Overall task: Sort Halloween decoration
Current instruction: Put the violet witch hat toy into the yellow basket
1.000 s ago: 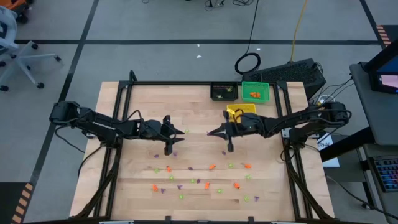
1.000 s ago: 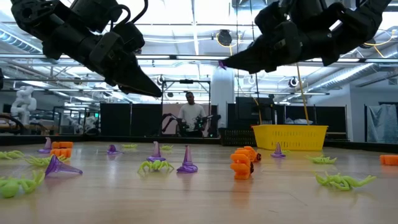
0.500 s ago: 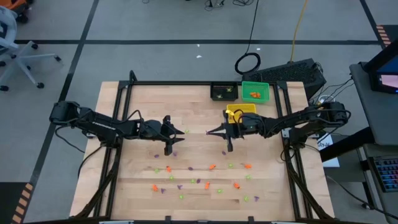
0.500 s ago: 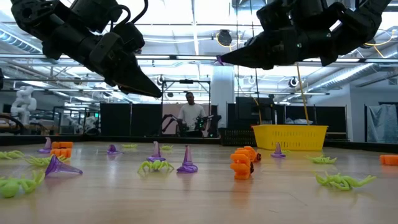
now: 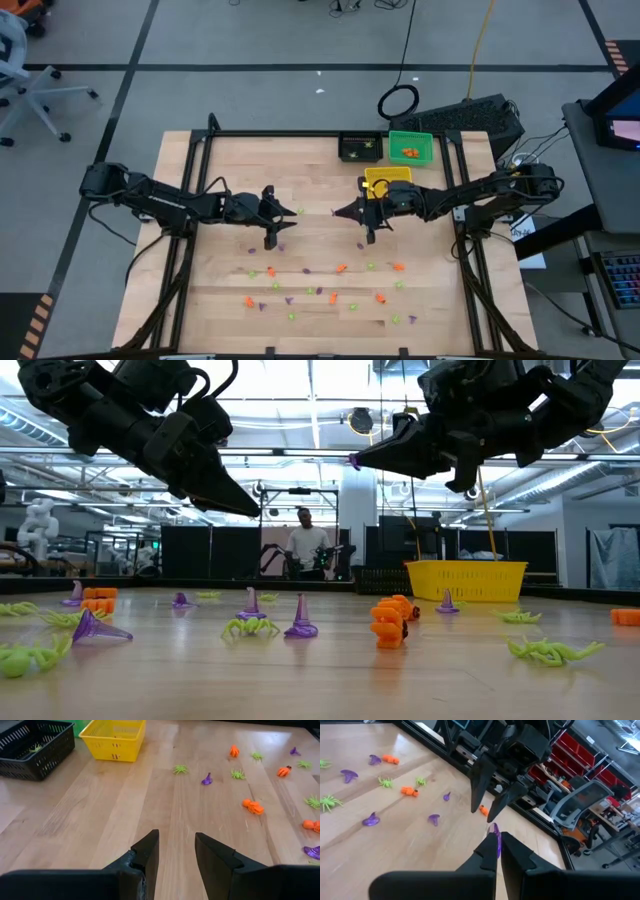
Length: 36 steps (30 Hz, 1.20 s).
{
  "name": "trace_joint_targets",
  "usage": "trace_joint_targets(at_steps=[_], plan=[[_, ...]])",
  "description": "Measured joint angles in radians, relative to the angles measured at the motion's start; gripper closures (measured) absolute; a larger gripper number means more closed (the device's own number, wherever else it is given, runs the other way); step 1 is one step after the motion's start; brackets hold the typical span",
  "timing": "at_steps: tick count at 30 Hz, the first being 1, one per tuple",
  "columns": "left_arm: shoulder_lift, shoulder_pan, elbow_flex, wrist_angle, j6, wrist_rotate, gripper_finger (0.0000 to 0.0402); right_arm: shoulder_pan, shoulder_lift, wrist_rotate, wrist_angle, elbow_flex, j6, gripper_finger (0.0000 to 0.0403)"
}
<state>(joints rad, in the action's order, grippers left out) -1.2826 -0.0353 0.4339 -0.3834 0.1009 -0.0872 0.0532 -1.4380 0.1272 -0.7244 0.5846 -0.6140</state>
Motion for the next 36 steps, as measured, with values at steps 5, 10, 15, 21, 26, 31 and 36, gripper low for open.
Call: trace_joint_targets(at_steps=[5, 10, 15, 21, 26, 31, 36], plan=[[0.0, 0.0, 0.0, 0.0, 0.0, 0.0, 0.0274, 0.0, 0.0, -0.001, 0.01, 0.0, -0.011, 0.0403], [0.0, 0.0, 0.0, 0.0, 0.0, 0.0, 0.0274, 0.0, 0.0, -0.003, 0.009, 0.0, 0.014, 0.0403], [0.0, 0.0, 0.0, 0.0, 0.001, 0.0, 0.0274, 0.001, 0.001, -0.03, -0.012, 0.001, 0.145, 0.0403], [0.0, 0.0, 0.0, 0.0, 0.003, 0.0, 0.0274, 0.003, 0.023, -0.031, -0.001, 0.001, 0.286, 0.0403], [0.0, 0.0, 0.0, 0.003, 0.002, 0.0, 0.0274, 0.004, 0.041, -0.077, 0.05, 0.002, 0.327, 0.0403], [0.0, 0.0, 0.0, 0.003, 0.002, 0.0, 0.0274, 0.004, 0.11, -0.207, 0.189, 0.002, 0.373, 0.0403], [0.0, 0.0, 0.0, 0.003, 0.002, 0.0, 0.0274, 0.004, 0.239, -0.329, 0.389, 0.002, 0.447, 0.0403]])
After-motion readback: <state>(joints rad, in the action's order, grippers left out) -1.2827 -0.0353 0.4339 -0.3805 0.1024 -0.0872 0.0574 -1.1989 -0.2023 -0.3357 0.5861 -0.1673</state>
